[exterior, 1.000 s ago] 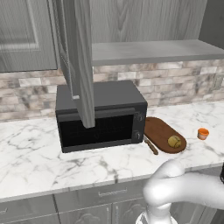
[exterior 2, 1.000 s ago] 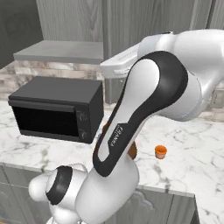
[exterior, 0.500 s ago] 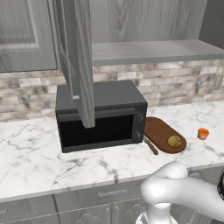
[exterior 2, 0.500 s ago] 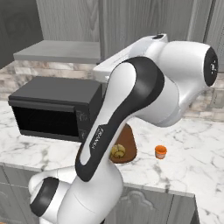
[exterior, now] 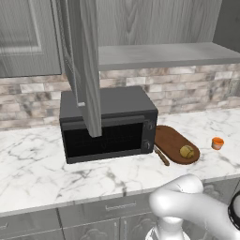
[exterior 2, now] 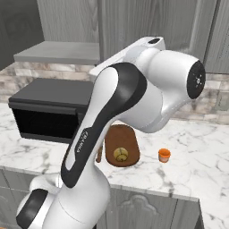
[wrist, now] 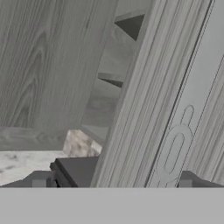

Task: Pick the bread, place it on the cutting board, pick the jam, place it on the counter, and close the cabinet.

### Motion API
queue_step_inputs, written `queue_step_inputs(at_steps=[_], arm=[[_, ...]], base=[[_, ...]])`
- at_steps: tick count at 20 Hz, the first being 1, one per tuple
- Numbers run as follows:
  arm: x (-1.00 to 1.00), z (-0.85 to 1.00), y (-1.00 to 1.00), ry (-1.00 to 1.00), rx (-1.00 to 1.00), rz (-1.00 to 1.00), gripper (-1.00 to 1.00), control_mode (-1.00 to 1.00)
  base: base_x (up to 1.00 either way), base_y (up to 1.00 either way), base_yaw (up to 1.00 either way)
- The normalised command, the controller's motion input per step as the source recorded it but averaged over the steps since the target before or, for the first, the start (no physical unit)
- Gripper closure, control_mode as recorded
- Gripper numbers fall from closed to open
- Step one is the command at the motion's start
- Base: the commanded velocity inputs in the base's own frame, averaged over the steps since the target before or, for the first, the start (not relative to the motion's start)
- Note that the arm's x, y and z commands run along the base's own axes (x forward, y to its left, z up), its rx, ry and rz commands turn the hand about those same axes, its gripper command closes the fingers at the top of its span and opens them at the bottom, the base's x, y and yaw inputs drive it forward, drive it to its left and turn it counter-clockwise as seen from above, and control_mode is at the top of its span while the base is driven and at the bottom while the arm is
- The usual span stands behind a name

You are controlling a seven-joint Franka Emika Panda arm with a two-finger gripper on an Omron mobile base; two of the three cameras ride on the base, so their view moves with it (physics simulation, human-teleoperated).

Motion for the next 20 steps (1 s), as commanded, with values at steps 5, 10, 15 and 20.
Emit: queue_step_inputs(at_steps=[5, 10, 15, 20], arm=[[0.02, 0.00, 0.06, 0.00, 0.01, -0.05, -1.00, -1.00], [0.21, 0.00, 0.00, 0.00, 0.05, -0.07, -1.00, -1.00], [0.42, 0.00, 0.00, 0.00, 0.05, -0.03, -1.00, -1.00], [0.50, 0.00, 0.00, 0.00, 0.03, 0.00, -1.00, -1.00]], base=[[0.00, 0.00, 0.00], [0.00, 0.00, 0.00], [0.00, 0.00, 0.00], [0.00, 0.00, 0.00]])
